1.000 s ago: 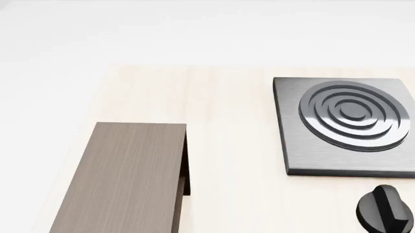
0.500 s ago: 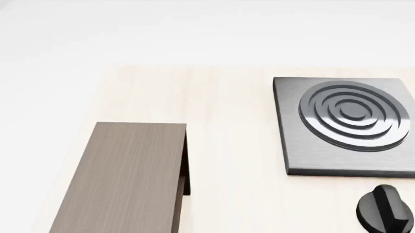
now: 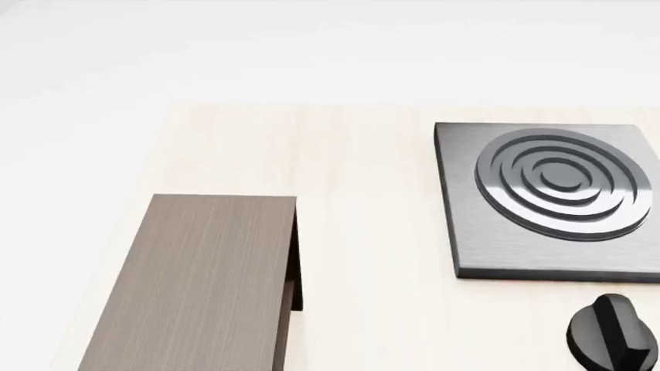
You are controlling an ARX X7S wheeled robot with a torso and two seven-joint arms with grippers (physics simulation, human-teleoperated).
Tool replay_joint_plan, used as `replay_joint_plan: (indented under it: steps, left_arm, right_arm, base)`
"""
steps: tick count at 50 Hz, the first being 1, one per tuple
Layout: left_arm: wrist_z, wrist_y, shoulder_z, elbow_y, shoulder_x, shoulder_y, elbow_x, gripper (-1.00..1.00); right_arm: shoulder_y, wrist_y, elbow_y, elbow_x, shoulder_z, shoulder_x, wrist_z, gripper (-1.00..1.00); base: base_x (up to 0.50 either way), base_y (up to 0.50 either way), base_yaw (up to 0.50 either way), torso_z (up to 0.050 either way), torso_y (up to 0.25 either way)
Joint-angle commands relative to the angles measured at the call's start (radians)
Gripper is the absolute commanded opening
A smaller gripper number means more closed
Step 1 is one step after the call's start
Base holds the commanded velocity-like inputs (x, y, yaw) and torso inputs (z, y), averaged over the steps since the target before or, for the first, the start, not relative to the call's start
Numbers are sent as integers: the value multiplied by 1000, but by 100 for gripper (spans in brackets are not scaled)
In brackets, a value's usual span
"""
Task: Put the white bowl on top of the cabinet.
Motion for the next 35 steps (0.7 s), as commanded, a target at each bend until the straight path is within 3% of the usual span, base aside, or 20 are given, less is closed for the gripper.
replay_joint_plan:
  steps: [1,9,22,35]
  left_arm:
    - [0,1,1,-1,-1,0,-1,100]
    - [0,2,1,-1,-2,1,-3,100]
    - [1,3,1,-3,-3,0,-5,100]
    - [2,6,2,-4,-1,-1,-7,100]
  right_arm:
    - [655,284,90,-94,-255,-151,60,-100]
    - [788,367,129,-129,-360,-199,22,-100]
    - [858,389,141,-134,-406,-215,16,-100]
    - [1097,547,237,-262,-551,-322,-99,-100]
  base:
    - [0,0,0,0,10]
    - [0,0,0,0,0]
    - [0,0,0,0,2]
    - [0,0,0,0,1]
